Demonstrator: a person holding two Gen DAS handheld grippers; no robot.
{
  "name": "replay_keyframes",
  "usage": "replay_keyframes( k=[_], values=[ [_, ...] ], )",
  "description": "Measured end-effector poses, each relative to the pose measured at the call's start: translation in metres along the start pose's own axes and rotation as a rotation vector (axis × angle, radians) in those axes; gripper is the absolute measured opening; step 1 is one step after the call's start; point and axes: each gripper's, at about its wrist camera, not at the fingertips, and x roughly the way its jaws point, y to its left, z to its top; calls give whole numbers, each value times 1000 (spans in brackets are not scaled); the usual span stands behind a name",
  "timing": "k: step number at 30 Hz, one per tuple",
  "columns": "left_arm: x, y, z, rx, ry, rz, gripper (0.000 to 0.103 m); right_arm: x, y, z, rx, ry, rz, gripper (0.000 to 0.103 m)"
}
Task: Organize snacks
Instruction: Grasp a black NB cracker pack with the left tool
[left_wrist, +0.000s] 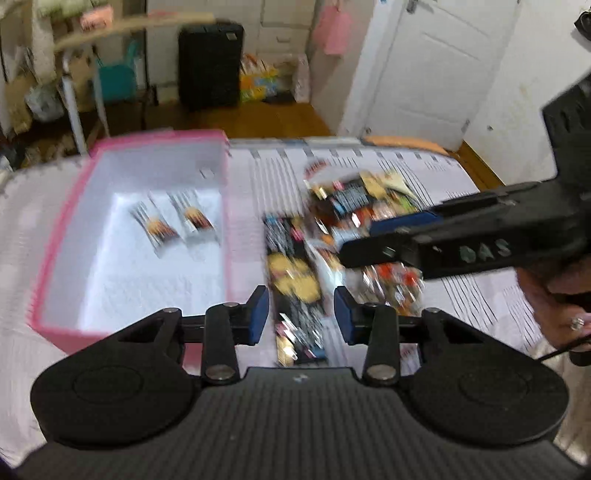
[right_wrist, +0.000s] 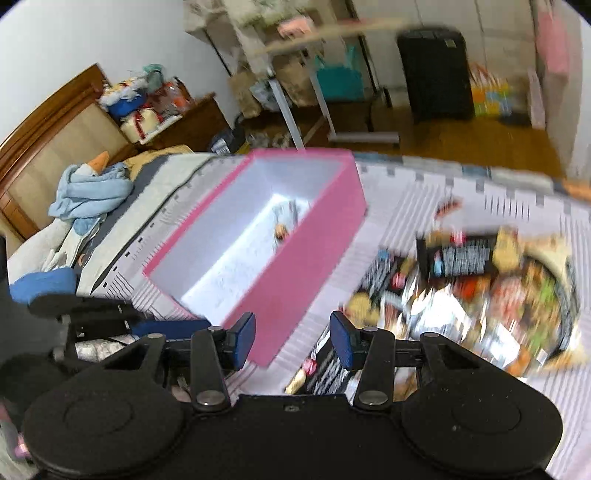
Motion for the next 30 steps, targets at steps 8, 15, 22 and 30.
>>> replay_keyframes(
  k=[8,15,22,30],
  values=[
    [50,-11,-40,-5,52,-31,36,56,-36,-35,217,151,31,44],
    [90,-13,-60,-10,48,91,42,88,-55,-48,318,198,17,46],
    [115,-21,-68,13,67,179,59,108,-61,-48,370,221,32,49],
    [135,-26,-71,7,68,226,50,113,-69,-44,388,224,69,53]
  ],
)
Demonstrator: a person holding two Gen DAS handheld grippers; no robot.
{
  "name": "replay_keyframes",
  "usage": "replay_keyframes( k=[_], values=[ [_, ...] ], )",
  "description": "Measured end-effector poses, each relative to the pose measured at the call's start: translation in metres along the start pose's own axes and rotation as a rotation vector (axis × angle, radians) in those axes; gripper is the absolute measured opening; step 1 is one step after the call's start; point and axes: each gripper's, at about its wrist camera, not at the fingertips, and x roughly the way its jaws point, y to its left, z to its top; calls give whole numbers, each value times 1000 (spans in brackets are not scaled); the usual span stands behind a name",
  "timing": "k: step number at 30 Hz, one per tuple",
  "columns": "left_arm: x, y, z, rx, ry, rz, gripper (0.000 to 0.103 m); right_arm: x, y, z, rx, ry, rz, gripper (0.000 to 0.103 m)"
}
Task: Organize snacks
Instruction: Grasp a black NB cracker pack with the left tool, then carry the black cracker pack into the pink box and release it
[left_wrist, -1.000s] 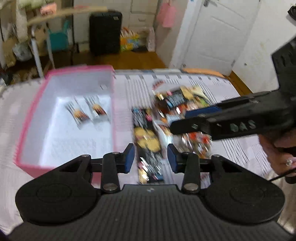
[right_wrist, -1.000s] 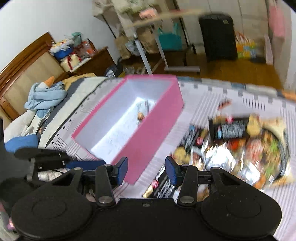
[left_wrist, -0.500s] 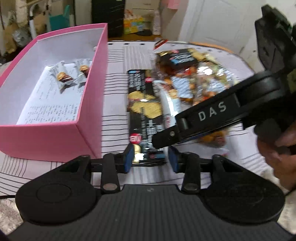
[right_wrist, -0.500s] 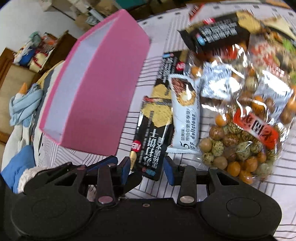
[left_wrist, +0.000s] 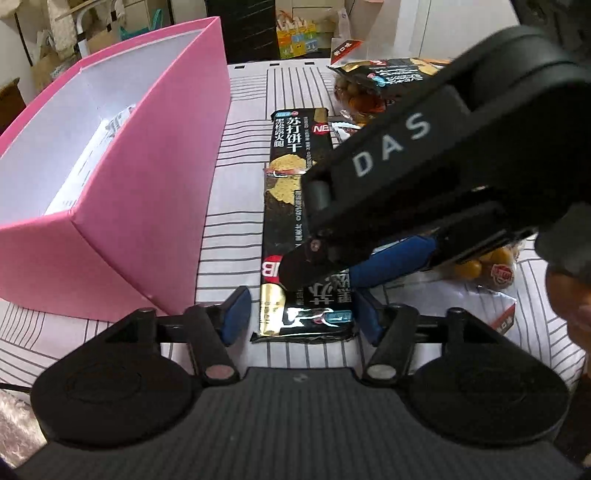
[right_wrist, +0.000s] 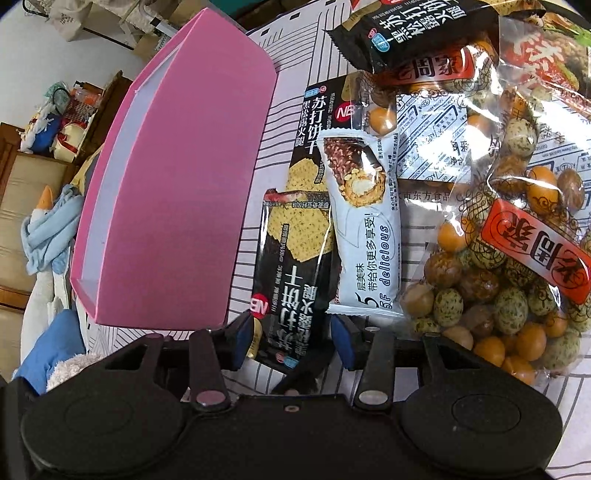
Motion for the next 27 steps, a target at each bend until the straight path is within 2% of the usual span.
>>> replay_keyframes(
  k=[4,9,13,15,16,17,22,27],
  values=[
    [-1,1,2,2,12,-2,46,0,1,-1,-8,-3,4,57],
    [-7,11,5,-46,28,-66,46,5,10,-3,-28,-12,1,63],
    [-20,15,4,-59,1,-89,46,6,14,-6,-45,-36,-11,64],
    [-23,17,2,-64,7,-102,46,5,13,-8,-46,-38,-8,55],
    [-25,19,0,-72,15,-112,46,4,13,-9,-44,-37,2,46],
    [-24,20,0,-80,25,-123,46,2,13,-12,-37,-37,8,43],
    [-35,22,-1,-62,53,-152,46,-12,22,-23,-48,-46,4,43],
    [-65,24,-2,-47,54,-192,46,-36,38,-38,-91,-59,4,42]
  ],
)
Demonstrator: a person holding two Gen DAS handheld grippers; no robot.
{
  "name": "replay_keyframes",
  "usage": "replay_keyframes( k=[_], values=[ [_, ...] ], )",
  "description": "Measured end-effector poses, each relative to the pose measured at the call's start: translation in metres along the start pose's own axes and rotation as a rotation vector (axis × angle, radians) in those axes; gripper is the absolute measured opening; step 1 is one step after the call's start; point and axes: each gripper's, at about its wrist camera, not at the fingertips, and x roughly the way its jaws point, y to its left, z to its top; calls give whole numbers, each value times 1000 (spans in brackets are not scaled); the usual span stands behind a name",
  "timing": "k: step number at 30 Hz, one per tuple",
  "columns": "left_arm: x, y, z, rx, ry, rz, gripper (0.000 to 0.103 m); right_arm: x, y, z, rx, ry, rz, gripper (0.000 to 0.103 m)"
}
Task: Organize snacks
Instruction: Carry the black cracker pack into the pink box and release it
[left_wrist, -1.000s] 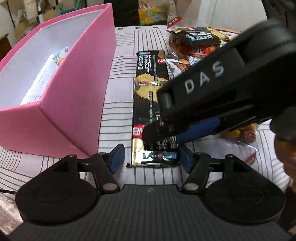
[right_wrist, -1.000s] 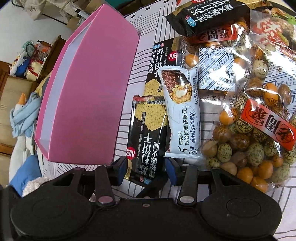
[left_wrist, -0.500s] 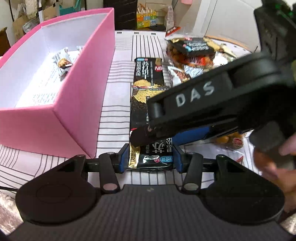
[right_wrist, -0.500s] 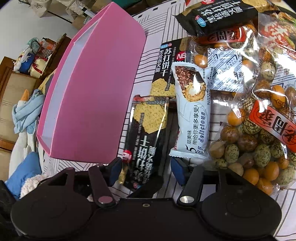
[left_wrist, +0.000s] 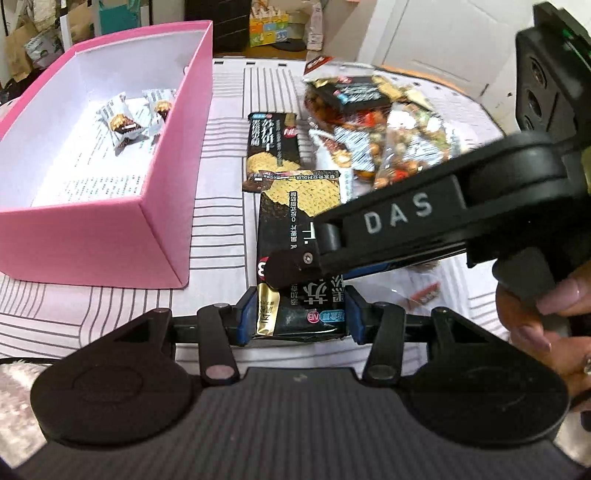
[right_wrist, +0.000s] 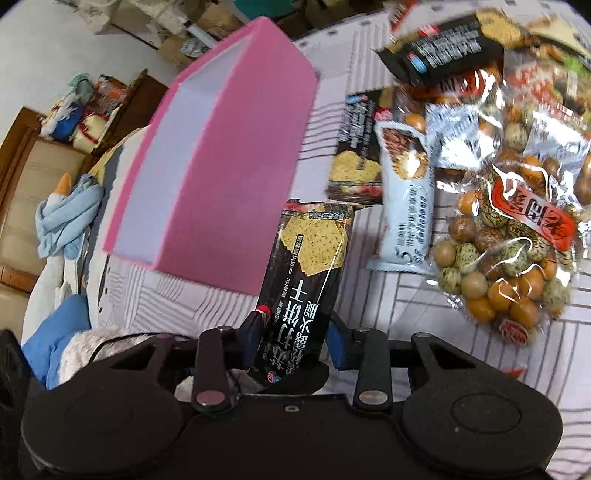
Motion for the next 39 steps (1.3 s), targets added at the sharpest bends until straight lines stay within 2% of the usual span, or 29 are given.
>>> replay_keyframes(
  k=[4,9,15,22,28,32,39],
  values=[
    [-20,-3,-1,5,14,-17,46,-15,10,-12,-9,3,19,42],
    [-49,-13,-6,56,9,13,46,-36,30,-20,-56,0,47,42],
    [-90,-17,-1,91,-51,28,46,-65,67,-20,-164,-47,30,42],
    [-119,-10,15,111,-141,59,46,-76,103,3,-255,-90,29,42],
    [-126,20,38,90,-214,97,46,-56,129,36,-303,-127,42,42],
    [-112,49,57,84,-230,118,46,-27,137,65,-291,-104,35,42],
    [-65,110,87,-12,-129,63,46,37,139,102,-248,4,-30,42]
  ],
)
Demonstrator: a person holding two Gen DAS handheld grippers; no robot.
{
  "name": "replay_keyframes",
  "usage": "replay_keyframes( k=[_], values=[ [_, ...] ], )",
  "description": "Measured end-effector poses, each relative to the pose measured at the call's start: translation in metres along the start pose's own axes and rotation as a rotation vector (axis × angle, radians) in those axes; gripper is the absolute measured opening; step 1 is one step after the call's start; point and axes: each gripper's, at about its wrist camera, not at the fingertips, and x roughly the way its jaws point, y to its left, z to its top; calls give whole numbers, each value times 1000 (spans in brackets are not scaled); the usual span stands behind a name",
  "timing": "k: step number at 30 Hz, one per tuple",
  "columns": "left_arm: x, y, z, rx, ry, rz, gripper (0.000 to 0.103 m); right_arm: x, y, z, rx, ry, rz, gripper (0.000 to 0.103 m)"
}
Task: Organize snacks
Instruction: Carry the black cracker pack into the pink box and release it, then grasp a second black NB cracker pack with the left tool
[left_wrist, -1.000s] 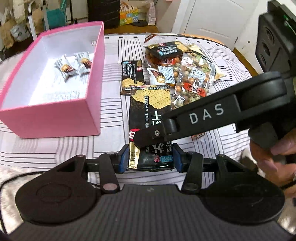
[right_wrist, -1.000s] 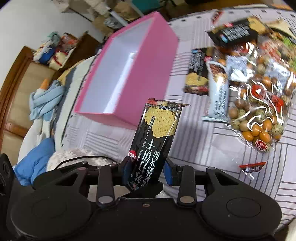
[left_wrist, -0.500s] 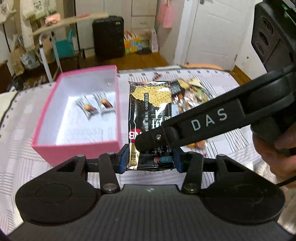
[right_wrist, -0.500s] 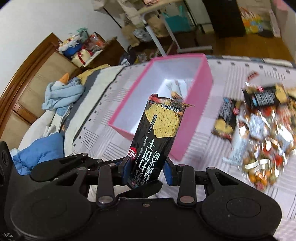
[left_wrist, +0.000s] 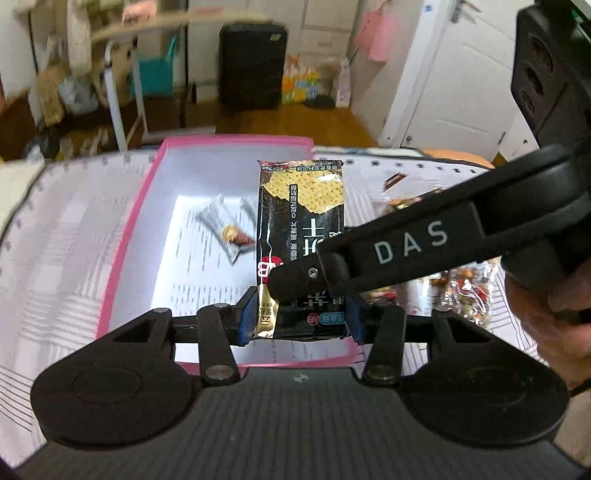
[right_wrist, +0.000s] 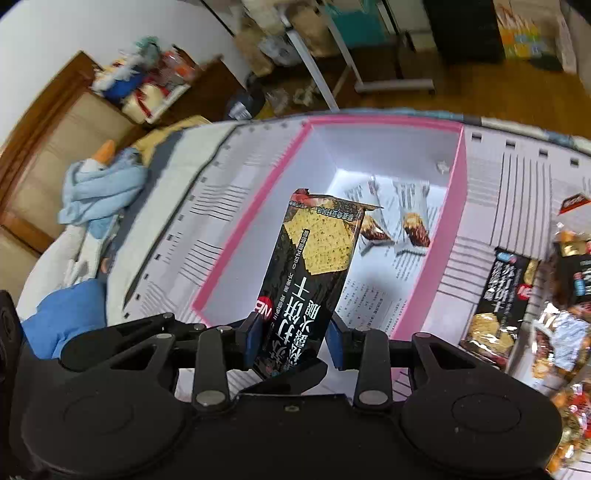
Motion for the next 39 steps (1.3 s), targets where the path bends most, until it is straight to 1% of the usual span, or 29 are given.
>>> replay_keyframes(
  k=[4,7,9,12,14,16,18,24,29,32,36,39],
  values=[
    [31,21,0,-37,59,-12,46,29,0,4,-2,52,-52,42],
    [49,32,-3,-71,104,-18,46,42,1,6,-4,65,-79,43],
    [56,36,-5,-79,114,-15,47,47,3,6,-10,69,-107,45],
    [65,37,-6,-92,122,5,50,49,8,2,-59,55,-180,48],
    [65,35,-7,-80,116,30,53,42,8,-1,-70,34,-175,49],
    [62,32,-9,-67,111,42,56,30,4,-3,-67,17,-159,51],
    [54,28,-10,-56,104,38,59,12,1,-7,-64,-10,-142,52],
    [13,13,-5,-24,59,33,59,-64,-12,-25,-42,-101,-96,52],
    [-28,-12,5,28,1,0,59,-121,-24,-44,-60,-180,-134,54],
    [-48,-34,8,66,-41,-15,59,-146,-34,-55,-64,-213,-160,54],
    [-62,-65,10,107,-68,-40,59,-171,-53,-65,-61,-249,-169,54],
    [-61,-89,11,140,-77,-60,59,-183,-68,-73,-65,-273,-172,54]
  ],
)
